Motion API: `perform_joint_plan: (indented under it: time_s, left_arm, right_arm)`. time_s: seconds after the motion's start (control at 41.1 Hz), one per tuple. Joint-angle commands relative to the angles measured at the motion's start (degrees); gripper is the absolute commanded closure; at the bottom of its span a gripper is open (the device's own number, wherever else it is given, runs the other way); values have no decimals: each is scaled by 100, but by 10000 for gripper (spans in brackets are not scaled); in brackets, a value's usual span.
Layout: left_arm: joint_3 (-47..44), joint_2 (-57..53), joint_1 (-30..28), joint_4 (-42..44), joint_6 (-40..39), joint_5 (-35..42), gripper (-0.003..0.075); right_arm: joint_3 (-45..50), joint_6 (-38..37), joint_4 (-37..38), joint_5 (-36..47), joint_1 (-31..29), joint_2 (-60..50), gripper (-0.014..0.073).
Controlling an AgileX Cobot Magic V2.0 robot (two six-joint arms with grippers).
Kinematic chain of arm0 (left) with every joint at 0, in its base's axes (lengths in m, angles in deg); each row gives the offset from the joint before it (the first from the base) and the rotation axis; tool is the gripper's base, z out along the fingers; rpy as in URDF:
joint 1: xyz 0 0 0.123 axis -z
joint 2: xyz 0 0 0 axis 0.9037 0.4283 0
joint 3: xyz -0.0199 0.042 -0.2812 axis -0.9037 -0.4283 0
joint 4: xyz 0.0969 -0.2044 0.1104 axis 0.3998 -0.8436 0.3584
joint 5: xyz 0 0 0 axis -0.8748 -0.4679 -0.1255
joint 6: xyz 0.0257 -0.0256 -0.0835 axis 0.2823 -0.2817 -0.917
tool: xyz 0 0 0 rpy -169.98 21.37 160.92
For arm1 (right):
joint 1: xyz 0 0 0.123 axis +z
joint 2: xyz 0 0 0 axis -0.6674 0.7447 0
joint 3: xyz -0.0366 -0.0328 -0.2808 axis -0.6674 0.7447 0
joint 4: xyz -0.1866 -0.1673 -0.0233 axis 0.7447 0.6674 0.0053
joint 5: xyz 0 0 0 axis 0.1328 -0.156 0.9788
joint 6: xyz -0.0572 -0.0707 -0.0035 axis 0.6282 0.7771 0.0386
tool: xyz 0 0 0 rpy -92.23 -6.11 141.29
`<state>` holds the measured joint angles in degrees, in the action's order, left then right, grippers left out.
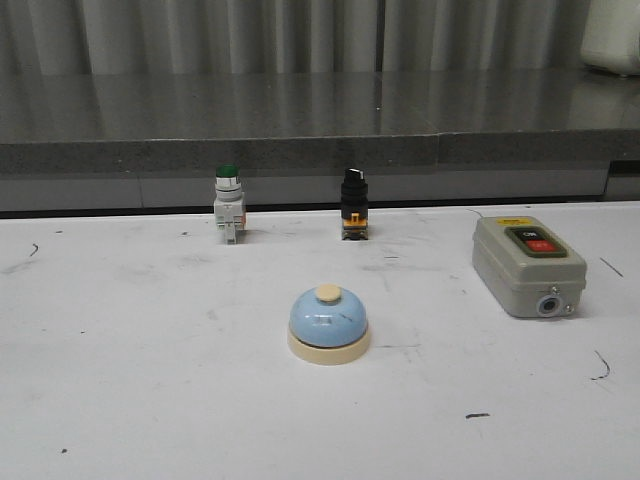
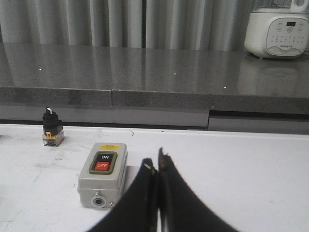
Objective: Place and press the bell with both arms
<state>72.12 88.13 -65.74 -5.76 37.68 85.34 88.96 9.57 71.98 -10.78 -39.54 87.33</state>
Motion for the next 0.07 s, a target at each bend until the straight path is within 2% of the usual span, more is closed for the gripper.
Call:
perform_joint_plan:
  time_s: [0.0,0.049]
  left_arm:
    - [-135,-88,-7,-3,-40,482,740]
    - [-135,-88,-7,-3,-40,482,740]
  right_arm:
    - [-33,-4,-2,486,-44,-96,662]
    - [-33,-4,-2,486,-44,-96,662]
